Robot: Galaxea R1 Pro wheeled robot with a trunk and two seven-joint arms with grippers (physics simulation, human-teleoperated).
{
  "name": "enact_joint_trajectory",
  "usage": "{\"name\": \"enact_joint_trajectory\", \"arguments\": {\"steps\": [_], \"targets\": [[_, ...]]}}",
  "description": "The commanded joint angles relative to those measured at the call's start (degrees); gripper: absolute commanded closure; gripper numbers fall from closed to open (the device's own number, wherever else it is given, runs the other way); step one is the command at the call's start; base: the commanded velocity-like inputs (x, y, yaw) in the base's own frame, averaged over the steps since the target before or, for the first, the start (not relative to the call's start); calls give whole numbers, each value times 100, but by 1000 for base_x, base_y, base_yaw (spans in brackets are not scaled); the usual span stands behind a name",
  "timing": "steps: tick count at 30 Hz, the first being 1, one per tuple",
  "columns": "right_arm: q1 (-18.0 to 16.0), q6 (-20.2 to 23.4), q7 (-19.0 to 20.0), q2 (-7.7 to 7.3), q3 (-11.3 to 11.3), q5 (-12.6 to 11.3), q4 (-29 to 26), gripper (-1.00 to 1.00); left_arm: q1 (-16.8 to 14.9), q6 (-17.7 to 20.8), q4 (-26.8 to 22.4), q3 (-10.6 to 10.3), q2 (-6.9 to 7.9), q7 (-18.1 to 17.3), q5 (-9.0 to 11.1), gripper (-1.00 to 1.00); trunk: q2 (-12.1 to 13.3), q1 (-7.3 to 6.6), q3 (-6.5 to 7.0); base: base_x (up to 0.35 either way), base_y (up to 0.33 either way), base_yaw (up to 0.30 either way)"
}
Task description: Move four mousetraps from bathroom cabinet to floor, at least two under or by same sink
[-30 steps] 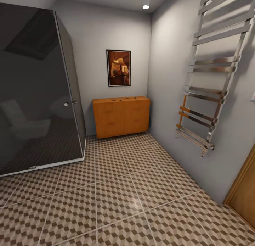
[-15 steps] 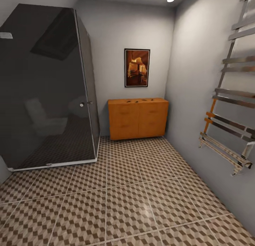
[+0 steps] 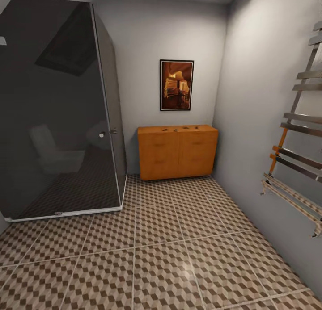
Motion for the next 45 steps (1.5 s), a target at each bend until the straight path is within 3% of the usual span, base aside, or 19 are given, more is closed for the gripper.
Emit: {"name": "enact_joint_trajectory", "arguments": {"steps": [1,11,22,45], "targets": [[-3,-16,-1,0,0,-2,2,-100,-1,-11,-2,2,-10,3,0,-100,-3,2,-5,150,0,-116],[-3,-44,-1,1,-19,-63,2,-100,-1,-15,-2,-19,-117,4,-51,-100,-3,2,-5,64,0,-187],[-3,-40,-1,1,-26,-82,2,-100,-1,-15,-2,-63,-136,6,-58,-100,-3,2,-5,9,0,-216],[-3,-38,-1,0,-1,-27,2,-100,-1,-7,-2,-12,-138,6,19,-100,-3,2,-5,215,-89,-20]]}}
